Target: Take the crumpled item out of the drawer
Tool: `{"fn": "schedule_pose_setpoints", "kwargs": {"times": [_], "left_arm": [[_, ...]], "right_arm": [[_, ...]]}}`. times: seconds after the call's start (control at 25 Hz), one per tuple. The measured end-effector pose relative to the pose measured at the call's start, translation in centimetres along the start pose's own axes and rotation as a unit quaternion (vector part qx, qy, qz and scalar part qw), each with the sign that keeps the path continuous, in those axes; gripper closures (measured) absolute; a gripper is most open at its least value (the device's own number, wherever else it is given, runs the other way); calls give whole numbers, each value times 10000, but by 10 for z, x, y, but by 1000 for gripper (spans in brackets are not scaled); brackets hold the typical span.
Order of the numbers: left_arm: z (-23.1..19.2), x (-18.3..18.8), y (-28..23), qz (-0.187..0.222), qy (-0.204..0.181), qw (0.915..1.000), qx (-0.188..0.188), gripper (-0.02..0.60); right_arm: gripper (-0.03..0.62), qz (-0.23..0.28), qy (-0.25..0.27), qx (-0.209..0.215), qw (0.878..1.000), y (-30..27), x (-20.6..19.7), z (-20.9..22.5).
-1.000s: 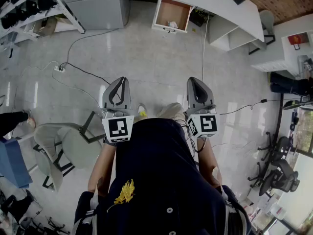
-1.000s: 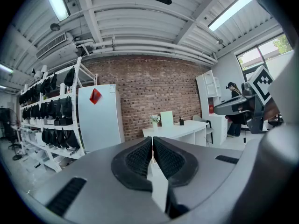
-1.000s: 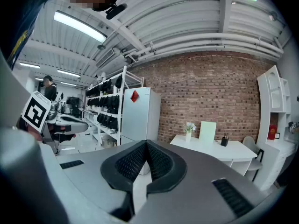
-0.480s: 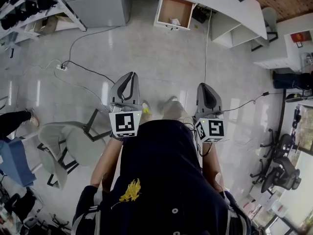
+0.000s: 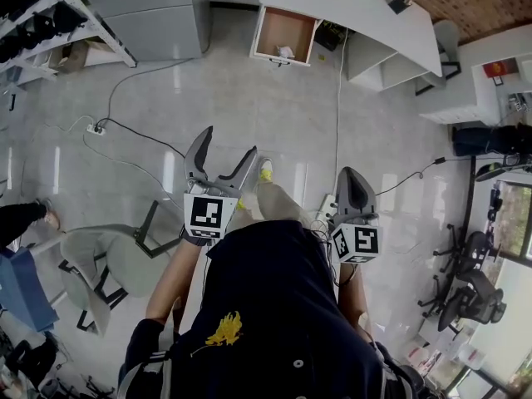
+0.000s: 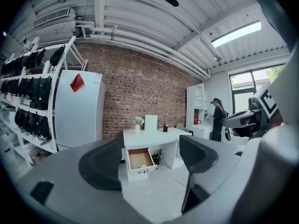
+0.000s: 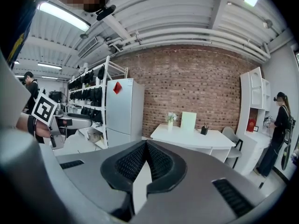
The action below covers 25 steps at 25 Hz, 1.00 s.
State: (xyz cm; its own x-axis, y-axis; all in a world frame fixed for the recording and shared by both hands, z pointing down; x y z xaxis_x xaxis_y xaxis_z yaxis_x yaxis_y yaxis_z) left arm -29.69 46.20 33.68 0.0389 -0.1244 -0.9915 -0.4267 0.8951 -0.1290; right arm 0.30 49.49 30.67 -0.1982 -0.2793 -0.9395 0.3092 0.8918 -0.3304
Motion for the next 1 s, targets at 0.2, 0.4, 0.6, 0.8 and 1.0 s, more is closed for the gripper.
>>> {"fn": "schedule_pose_setpoints", "kwargs": {"times": [0.2, 0.4, 0.6, 0.8, 1.0], "left_arm": [[-3, 6, -33, -229, -205, 9995, -60, 195], [2, 21, -93, -402, -380, 9984, 66, 195], [1, 29, -164, -624, -366, 9970, 265, 195], [24, 47, -232, -1002, -697, 9920, 320, 195], [46, 66, -286, -1101, -822, 9901, 281, 195]], "right_arm": [[568, 25, -255, -27, 9997, -26, -2, 24], [568, 50, -506, 37, 9987, -69, -3, 77], [568, 298, -750, 100, 9967, -131, 8, 141], [568, 490, -973, 440, 9931, -183, 16, 204], [568, 585, -1051, 479, 9916, -215, 21, 267]]}}
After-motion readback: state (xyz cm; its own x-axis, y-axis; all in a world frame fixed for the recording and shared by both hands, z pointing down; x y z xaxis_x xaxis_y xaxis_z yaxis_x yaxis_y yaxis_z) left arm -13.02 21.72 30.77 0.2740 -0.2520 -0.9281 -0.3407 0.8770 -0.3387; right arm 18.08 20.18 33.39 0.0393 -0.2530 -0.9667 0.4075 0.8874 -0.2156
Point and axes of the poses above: the fingertips, and each gripper's own axes: y backward along the fingers, z to its right, x out of its top, the point moved 8 cm from there along y, backward along the fingers
